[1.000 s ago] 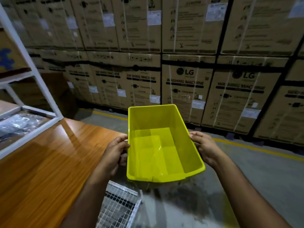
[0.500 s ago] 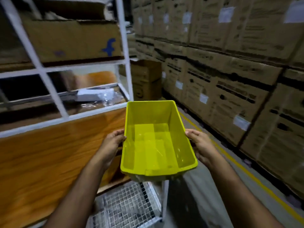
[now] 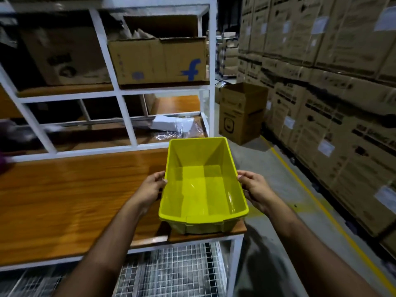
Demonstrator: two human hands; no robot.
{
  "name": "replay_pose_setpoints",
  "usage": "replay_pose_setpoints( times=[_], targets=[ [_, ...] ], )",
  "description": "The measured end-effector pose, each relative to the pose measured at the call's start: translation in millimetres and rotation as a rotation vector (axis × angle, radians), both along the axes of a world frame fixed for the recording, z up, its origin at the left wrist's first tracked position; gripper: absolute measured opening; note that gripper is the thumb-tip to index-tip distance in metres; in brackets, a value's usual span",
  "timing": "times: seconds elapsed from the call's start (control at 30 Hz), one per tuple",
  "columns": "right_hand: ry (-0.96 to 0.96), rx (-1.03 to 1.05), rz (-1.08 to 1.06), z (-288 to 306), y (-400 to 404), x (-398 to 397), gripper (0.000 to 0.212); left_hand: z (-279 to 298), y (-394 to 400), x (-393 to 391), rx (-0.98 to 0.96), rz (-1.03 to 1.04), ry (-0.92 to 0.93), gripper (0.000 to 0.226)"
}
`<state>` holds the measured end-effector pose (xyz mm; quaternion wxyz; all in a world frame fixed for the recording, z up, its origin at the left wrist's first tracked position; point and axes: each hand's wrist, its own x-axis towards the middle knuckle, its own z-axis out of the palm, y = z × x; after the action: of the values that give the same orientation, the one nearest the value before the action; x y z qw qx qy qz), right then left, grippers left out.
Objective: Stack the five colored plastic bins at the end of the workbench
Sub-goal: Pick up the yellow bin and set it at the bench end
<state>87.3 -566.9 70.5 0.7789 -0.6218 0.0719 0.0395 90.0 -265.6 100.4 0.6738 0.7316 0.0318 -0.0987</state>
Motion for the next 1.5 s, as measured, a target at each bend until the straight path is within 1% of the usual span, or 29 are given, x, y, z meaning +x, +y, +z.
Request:
replay_pose_setpoints(
  times=[0.17,0.27,0.3,0.33,0.4,0.43,0.47,0.5,0.53,0.57,0.6,0.67,0.73,0.83,0.9,1.0,1.07,1.1,1.2,1.4,1.5],
  targets=[
    [0.034,-0.016,0.021,-13,-2,9,0.02,-20,0,6,0.031,-0.027,0.027,0.028],
    [0.069,0.012,0.023,-22,-6,11,0.02,-24,-1,9,0.108,-0.014,0.008,0.027],
    [0.082,0.023,0.018,-25,-9,12,0.021,-24,-2,11,0.207,0.003,-0.043,0.026],
    [0.098,0.042,0.004,-27,-13,13,0.022,-23,-3,16,0.366,0.028,-0.126,0.026],
    [0.119,0.061,-0.044,-35,-22,16,0.027,-16,-13,23,0.723,0.077,-0.333,0.037],
    [0.127,0.064,-0.067,-38,-26,17,0.027,-10,-23,24,0.792,0.08,-0.425,0.042],
    [0.136,0.068,-0.079,-41,-28,17,0.025,-3,-37,24,0.77,0.049,-0.473,0.043],
    [0.148,0.06,-0.082,-44,-30,17,0.023,5,-53,22,0.682,-0.008,-0.472,0.043],
    [0.164,0.056,-0.074,-48,-31,15,0.022,9,-71,21,0.578,-0.072,-0.417,0.043],
    [0.182,0.031,-0.063,-54,-33,13,0.021,11,-89,19,0.486,-0.133,-0.312,0.044],
    [0.199,-0.001,-0.048,-61,-35,12,0.021,11,-106,17,0.439,-0.177,-0.197,0.047],
    [0.22,-0.083,-0.025,-77,-37,9,0.021,6,-136,17,0.433,-0.231,-0.013,0.059],
    [0.23,-0.136,-0.024,-93,-39,7,0.019,0,-160,18,0.404,-0.256,0.116,0.071],
    [0.204,-0.235,-0.003,-106,-39,2,0.022,-8,-184,21,0.328,-0.274,0.219,0.072],
    [0.169,-0.303,0.063,-115,-37,1,0.029,-15,-194,24,0.312,-0.259,0.225,0.069],
    [0.092,-0.371,0.184,-134,-36,4,0.032,-23,-201,27,0.231,-0.203,0.198,0.069],
    [0.07,-0.336,0.196,-138,-35,4,0.043,-24,-205,29,0.209,-0.172,0.178,0.071],
    [0.06,-0.311,0.189,-136,-34,3,0.044,-25,-207,29,0.208,-0.162,0.17,0.071],
    [0.02,-0.297,0.184,-135,-32,1,0.033,-26,-212,30,0.201,-0.144,0.16,0.071],
    [-0.031,-0.352,0.264,-149,-41,4,0.05,-28,-218,32,0.192,-0.132,0.156,0.069],
    [-0.038,-0.342,0.28,-154,-42,3,0.054,-24,-221,30,0.183,-0.157,0.16,0.06]
  ],
)
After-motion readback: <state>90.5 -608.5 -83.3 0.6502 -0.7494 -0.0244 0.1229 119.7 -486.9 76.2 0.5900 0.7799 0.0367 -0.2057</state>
